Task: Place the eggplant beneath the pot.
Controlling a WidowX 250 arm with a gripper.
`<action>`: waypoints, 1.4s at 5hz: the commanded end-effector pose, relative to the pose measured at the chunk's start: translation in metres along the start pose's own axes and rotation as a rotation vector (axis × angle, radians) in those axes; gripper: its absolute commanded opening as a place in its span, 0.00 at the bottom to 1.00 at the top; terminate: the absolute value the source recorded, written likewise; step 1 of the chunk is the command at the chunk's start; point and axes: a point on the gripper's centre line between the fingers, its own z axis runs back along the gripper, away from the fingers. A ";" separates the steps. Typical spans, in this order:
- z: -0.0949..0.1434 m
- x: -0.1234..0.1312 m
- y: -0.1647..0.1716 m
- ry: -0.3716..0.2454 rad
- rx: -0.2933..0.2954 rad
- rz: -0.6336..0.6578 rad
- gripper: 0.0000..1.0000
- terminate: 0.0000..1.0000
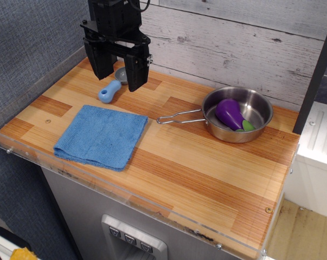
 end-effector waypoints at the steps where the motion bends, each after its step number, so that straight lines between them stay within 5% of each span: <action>1: 0.000 0.000 0.000 0.000 0.000 0.000 1.00 0.00; 4: -0.021 0.040 -0.076 -0.041 0.032 -0.121 1.00 0.00; 5: -0.032 0.052 -0.096 -0.111 0.024 -0.055 1.00 0.00; 7: -0.049 0.076 -0.119 -0.155 -0.016 -0.027 1.00 0.00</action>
